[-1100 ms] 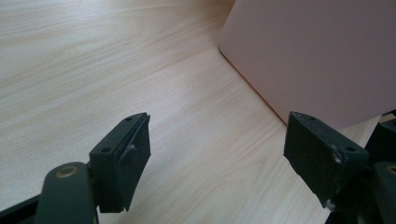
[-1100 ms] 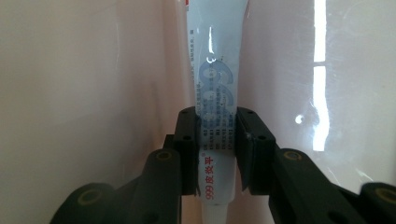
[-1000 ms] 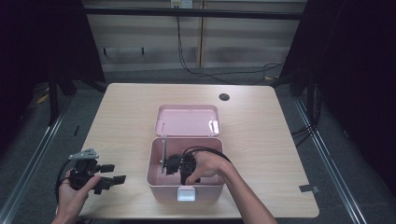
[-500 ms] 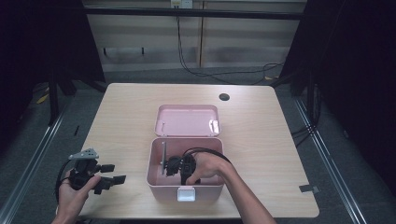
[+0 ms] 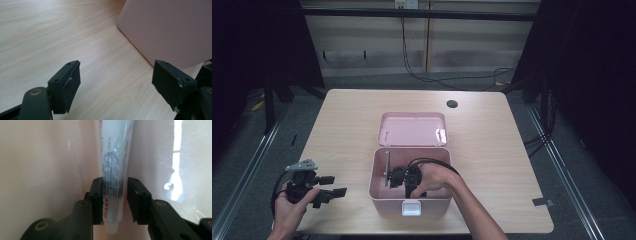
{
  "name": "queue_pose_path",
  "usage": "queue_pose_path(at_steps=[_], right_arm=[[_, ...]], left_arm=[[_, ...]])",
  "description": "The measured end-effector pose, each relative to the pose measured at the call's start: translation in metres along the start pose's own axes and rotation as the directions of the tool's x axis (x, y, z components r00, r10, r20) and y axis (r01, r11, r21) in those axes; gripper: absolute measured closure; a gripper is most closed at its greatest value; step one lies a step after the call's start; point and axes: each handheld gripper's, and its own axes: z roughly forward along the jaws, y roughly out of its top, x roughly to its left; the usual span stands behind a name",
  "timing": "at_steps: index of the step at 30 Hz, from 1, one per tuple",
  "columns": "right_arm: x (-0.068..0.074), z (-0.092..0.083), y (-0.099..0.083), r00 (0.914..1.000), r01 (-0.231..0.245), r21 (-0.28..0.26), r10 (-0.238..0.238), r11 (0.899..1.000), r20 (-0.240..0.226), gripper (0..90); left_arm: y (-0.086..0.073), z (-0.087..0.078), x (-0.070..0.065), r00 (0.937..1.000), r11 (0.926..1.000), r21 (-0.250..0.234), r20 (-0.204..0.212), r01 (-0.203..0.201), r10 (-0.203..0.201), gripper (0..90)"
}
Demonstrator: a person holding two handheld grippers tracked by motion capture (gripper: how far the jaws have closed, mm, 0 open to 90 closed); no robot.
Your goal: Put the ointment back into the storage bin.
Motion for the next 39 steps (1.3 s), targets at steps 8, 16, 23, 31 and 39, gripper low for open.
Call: queue_pose_path(at_steps=[8, 16, 23, 31, 39], right_arm=[[0.002, -0.009, -0.005, 0.9997, -0.011, -0.023, 0.011, 1.000, 0.019, 63.6], [0.005, -0.017, -0.008, 0.9992, -0.015, -0.046, 0.017, 0.999, 0.035, 62.5], [0.006, -0.022, -0.010, 0.9985, -0.032, -0.068, 0.035, 0.997, 0.041, 60.1], [0.007, -0.027, -0.013, 0.9962, -0.058, -0.081, 0.063, 0.995, 0.060, 56.5], [0.011, -0.041, -0.017, 0.9928, -0.076, -0.105, 0.085, 0.992, 0.084, 50.8]], left_arm=[[0.000, 0.000, 0.000, 1.0000, 1.0000, 0.005, 0.002, -0.003, 0.003, 22.7], [0.000, 0.000, 0.000, 1.0000, 1.0000, 0.004, 0.001, -0.004, 0.004, 22.7], [0.000, 0.000, 0.000, 1.0000, 1.0000, 0.003, 0.002, -0.003, 0.003, 22.7], [0.000, 0.000, 0.000, 1.0000, 1.0000, 0.000, 0.001, 0.000, 0.000, 22.7], [0.000, 0.000, 0.000, 1.0000, 1.0000, 0.000, -0.003, 0.000, 0.000, 22.7]])
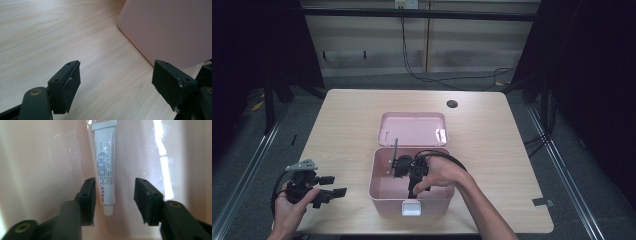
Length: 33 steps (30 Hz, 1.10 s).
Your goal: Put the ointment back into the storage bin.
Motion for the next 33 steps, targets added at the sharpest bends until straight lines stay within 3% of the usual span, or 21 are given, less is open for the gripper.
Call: queue_pose_path(at_steps=[12, 21, 33], right_arm=[[-0.001, -0.017, -0.011, 0.9987, -0.041, -0.040, 0.042, 0.998, 0.028, 47.8], [-0.002, -0.036, -0.022, 0.9958, -0.075, -0.099, 0.080, 0.992, 0.046, 47.3], [-0.001, -0.052, -0.036, 0.9923, -0.100, -0.108, 0.107, 0.989, 0.063, 47.4]], left_arm=[[0.000, 0.000, 0.000, 1.0000, 1.0000, 0.004, 0.000, -0.001, 0.001, 22.7], [0.000, 0.000, -0.001, 1.0000, 1.0000, 0.004, 0.001, -0.001, 0.001, 22.7], [0.000, 0.000, 0.000, 1.0000, 1.0000, 0.005, -0.001, -0.003, 0.003, 22.7]])
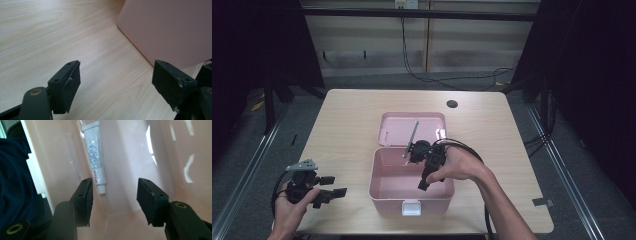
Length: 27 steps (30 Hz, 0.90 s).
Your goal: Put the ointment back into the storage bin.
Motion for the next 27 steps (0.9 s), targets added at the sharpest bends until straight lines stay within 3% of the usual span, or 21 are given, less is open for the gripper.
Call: queue_pose_path(at_steps=[12, 16, 27], right_arm=[[-0.004, -0.025, -0.014, 0.9991, -0.028, -0.032, 0.029, 0.999, 0.030, 46.6], [-0.005, -0.031, -0.021, 0.9971, -0.059, -0.022, 0.060, 0.998, 0.046, 47.1], [-0.008, -0.056, -0.047, 0.9889, -0.121, -0.085, 0.128, 0.989, 0.076, 47.1]], left_arm=[[0.000, 0.000, 0.000, 1.0000, 1.0000, 0.003, 0.003, 0.003, -0.003, 22.7], [0.000, 0.000, 0.000, 1.0000, 1.0000, 0.003, 0.002, 0.003, -0.003, 22.7], [0.000, 0.000, 0.000, 1.0000, 1.0000, 0.003, 0.002, 0.004, -0.004, 22.7]])
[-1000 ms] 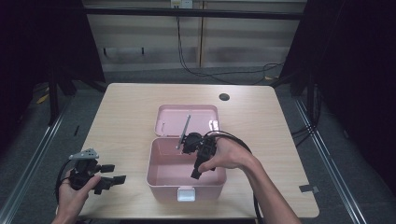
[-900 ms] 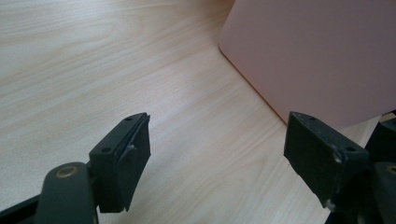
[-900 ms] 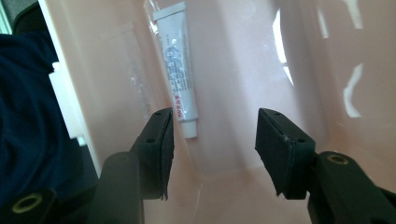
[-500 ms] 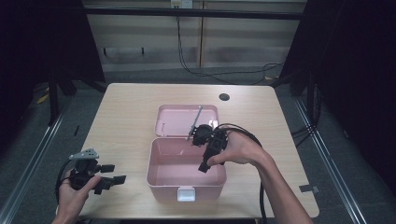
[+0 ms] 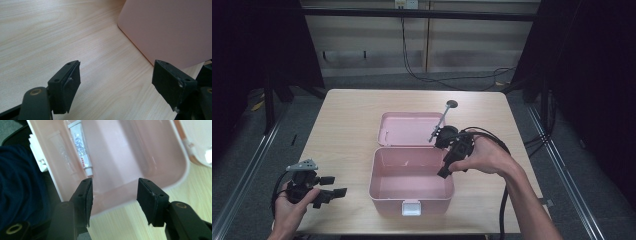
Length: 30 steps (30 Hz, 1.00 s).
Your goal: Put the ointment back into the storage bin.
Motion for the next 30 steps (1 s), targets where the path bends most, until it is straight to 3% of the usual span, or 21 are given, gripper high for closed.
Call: queue_pose_path(at_steps=[16, 30], right_arm=[[-0.009, -0.012, -0.040, 0.9975, -0.065, -0.029, 0.066, 0.997, 0.024, 49.5], [-0.019, 0.005, -0.074, 0.9898, -0.140, -0.066, 0.141, 0.988, 0.019, 49.7]], left_arm=[[0.000, 0.001, 0.000, 1.0000, 1.0000, 0.002, -0.005, -0.003, 0.003, 22.8], [0.000, 0.002, 0.001, 1.0000, 1.0000, 0.000, 0.000, 0.007, -0.007, 22.7]])
